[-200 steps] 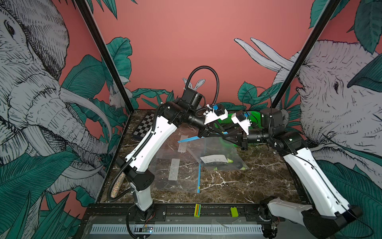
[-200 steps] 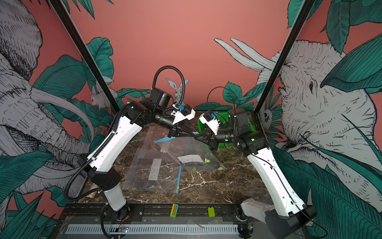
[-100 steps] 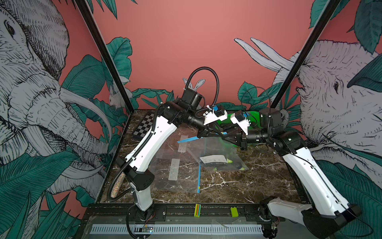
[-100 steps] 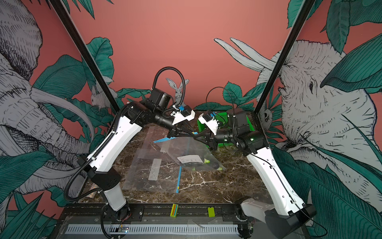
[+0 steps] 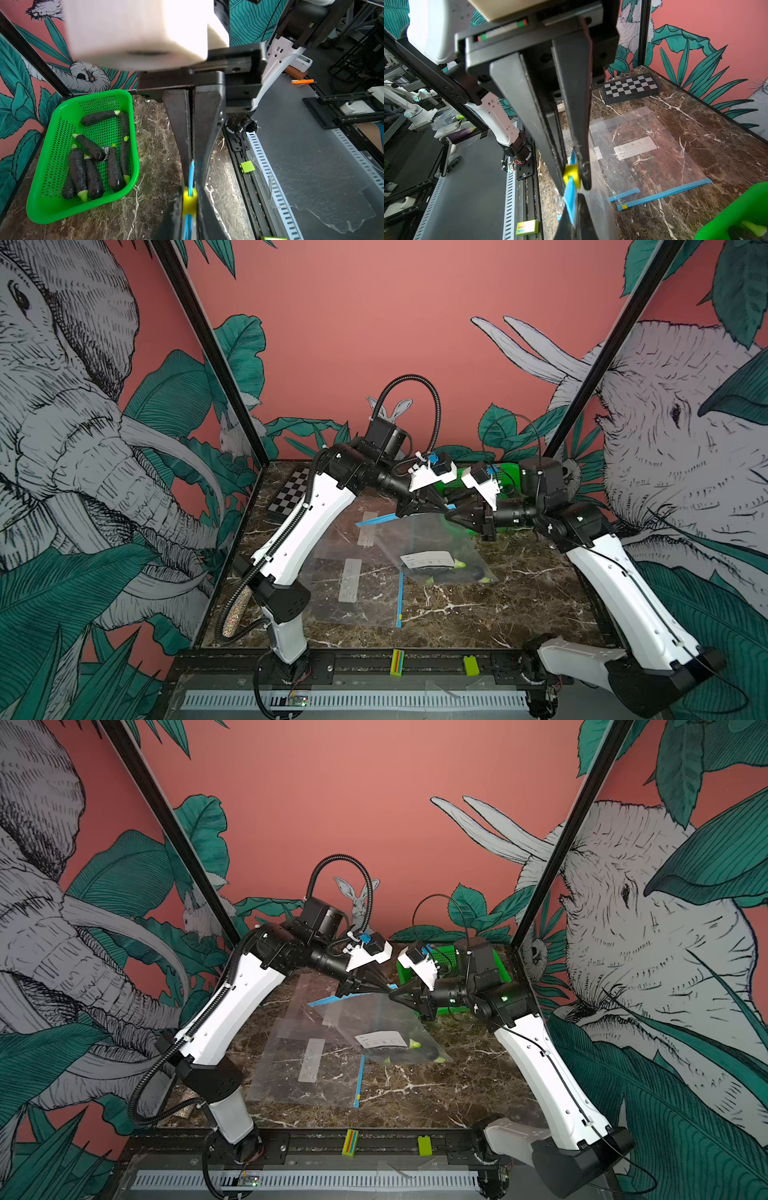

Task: Place the eggplant in a zip-top bag and seal the zipper
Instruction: Zip the zipper on the zipper food storage bag.

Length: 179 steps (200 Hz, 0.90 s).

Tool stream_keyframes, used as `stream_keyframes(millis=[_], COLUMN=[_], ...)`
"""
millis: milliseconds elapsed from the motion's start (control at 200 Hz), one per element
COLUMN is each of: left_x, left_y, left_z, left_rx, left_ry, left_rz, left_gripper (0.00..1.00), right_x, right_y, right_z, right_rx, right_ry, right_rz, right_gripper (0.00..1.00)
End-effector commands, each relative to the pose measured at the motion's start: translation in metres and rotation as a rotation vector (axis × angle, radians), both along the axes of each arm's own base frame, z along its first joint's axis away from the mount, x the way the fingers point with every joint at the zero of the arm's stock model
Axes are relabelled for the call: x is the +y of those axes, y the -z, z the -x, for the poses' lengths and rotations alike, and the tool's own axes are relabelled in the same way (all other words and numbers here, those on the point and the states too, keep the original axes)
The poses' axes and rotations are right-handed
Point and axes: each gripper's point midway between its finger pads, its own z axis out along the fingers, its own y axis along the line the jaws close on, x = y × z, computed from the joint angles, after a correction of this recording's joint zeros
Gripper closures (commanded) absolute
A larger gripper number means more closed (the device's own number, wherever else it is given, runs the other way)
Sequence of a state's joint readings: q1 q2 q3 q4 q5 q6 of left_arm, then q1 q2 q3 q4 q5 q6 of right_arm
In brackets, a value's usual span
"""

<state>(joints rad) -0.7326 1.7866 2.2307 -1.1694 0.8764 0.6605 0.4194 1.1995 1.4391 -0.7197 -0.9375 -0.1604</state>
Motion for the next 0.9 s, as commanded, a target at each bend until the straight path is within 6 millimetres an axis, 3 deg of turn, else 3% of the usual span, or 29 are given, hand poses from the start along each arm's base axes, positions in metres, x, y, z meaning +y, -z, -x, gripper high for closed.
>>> stream_keyframes(millis=[0, 290, 890], left_x=[0.01, 0.016, 0.025], left_y=[-0.015, -0.007, -0.005], left_z=[0.012, 0.011, 0.017], left_rx=[-0.041, -0.052, -0.075], left_ry=[0.011, -0.005, -0.011], left_rz=[0.014, -0.028, -0.049], left_gripper=[0.88, 0.97, 1.0], right_x=[0.002, -0.001, -0.001], right_y=[-0.017, -0.016, -0.018], right_z=[0.002, 0.002, 0.0], right_rx=[-0.052, -0.06, -0.07], right_ry=[-0.01, 0.001, 0.016], right_rz=[-0.022, -0.007, -0.011], right_gripper=[1.0, 1.0, 1.0])
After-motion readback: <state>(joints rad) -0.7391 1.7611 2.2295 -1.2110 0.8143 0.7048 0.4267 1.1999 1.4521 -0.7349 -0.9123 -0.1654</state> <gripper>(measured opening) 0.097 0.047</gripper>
